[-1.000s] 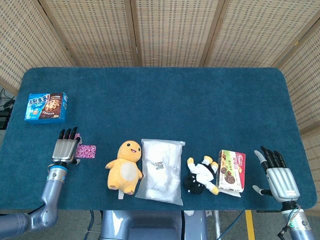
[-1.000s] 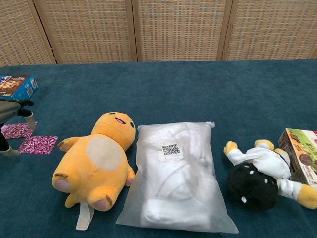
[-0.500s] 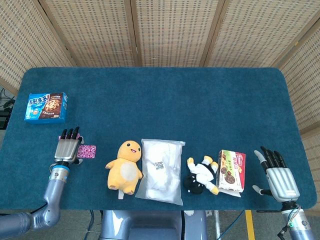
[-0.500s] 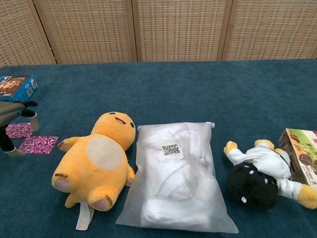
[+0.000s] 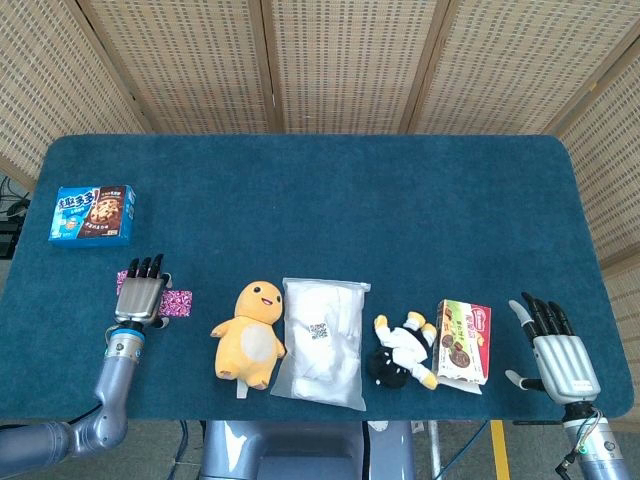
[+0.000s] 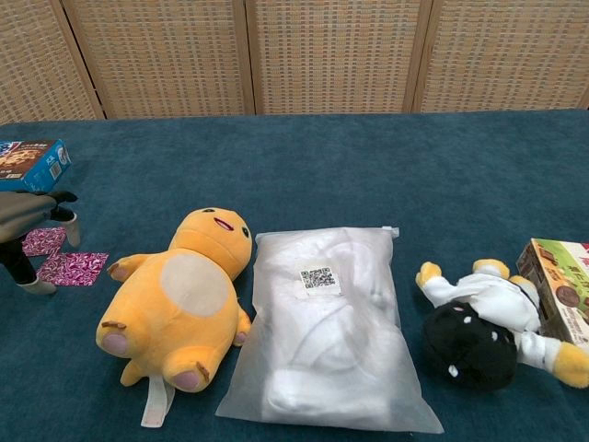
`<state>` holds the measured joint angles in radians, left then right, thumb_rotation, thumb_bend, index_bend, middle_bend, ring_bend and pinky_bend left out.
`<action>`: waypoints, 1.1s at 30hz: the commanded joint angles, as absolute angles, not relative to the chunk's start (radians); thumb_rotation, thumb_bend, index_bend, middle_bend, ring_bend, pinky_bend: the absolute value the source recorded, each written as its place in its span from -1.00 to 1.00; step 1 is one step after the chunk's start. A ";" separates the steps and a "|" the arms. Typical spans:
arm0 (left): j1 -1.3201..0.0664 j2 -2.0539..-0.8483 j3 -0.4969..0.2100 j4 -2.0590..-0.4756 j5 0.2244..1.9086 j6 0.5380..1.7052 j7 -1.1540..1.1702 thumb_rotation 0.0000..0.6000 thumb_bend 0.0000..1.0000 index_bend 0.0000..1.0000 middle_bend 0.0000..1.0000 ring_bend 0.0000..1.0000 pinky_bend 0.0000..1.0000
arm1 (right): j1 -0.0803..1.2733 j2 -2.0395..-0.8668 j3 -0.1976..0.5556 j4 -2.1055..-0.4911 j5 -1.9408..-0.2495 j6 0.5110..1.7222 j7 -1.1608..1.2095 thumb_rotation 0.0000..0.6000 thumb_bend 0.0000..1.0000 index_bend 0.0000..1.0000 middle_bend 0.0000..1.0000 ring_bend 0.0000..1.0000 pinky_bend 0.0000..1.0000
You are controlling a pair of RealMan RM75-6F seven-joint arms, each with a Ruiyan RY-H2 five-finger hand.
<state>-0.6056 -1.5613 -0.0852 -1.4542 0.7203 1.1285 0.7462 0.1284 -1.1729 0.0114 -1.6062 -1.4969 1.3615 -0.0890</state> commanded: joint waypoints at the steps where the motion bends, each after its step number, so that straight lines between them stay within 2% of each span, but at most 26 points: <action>1: -0.607 -1.566 -0.088 -1.451 0.717 1.127 0.749 1.00 -0.64 -0.33 -1.00 -1.00 -1.00 | 0.129 -1.173 0.012 -1.606 -1.497 1.361 -0.089 1.00 -0.84 -1.00 -1.00 -1.00 -1.00; 20: -0.617 -1.589 -0.102 -1.434 0.696 1.115 0.757 1.00 -0.50 -0.33 -1.00 -1.00 -1.00 | 0.129 -1.174 0.011 -1.605 -1.497 1.362 -0.091 1.00 -0.84 -1.00 -1.00 -1.00 -1.00; 33: -0.619 -1.590 -0.098 -1.433 0.691 1.107 0.762 1.00 -0.48 -0.33 -1.00 -1.00 -1.00 | 0.128 -1.175 0.012 -1.604 -1.497 1.363 -0.091 1.00 -0.84 -1.00 -1.00 -1.00 -1.00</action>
<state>-0.6185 -1.5898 -0.0984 -1.4334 0.6910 1.1074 0.7622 0.1281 -1.1745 0.0119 -1.6045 -1.4971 1.3627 -0.0907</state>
